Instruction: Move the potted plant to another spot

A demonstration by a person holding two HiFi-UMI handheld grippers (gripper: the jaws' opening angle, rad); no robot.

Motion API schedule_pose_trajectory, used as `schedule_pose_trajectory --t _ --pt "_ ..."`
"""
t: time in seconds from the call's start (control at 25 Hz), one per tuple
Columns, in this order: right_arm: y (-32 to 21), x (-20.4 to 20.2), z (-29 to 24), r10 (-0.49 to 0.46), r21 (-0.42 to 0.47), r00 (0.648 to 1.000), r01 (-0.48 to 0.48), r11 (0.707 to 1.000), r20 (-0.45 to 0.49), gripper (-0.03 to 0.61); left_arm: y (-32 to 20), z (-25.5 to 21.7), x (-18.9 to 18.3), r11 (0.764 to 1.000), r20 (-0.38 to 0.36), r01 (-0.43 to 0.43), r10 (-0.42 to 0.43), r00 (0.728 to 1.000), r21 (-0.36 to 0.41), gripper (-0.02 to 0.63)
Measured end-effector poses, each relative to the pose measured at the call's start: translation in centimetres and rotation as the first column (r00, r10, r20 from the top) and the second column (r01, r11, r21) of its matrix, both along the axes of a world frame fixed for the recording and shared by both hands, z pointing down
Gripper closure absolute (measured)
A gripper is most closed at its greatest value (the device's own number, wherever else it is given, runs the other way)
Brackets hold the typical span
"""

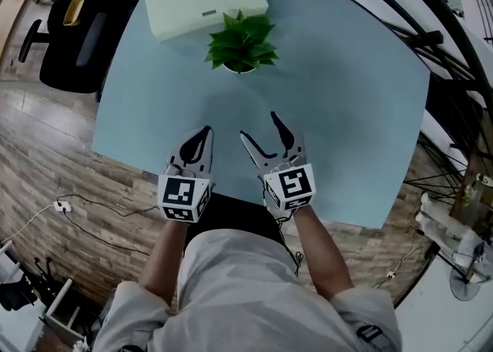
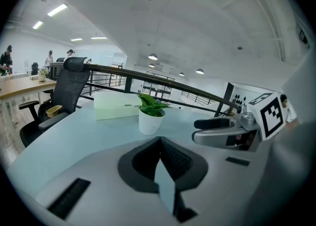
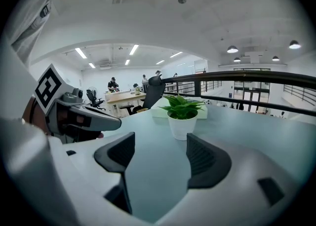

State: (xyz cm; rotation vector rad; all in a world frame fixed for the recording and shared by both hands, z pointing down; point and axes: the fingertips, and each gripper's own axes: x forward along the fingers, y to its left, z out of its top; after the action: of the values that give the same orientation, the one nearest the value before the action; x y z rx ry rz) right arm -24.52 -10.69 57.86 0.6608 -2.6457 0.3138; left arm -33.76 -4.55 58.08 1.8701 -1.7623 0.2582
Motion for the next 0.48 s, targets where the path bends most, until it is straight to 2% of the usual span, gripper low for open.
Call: schedule_pose_trajectory --t 0.48 --pt "-6.0 -5.1 2.9 0.049 -0.02 0.998 -0.049 0.999 -0.039 0.212 -3.7 2.7 -4.6 0.998 -0.029 -0.032 0.031 0.999 -0.057 0.601"
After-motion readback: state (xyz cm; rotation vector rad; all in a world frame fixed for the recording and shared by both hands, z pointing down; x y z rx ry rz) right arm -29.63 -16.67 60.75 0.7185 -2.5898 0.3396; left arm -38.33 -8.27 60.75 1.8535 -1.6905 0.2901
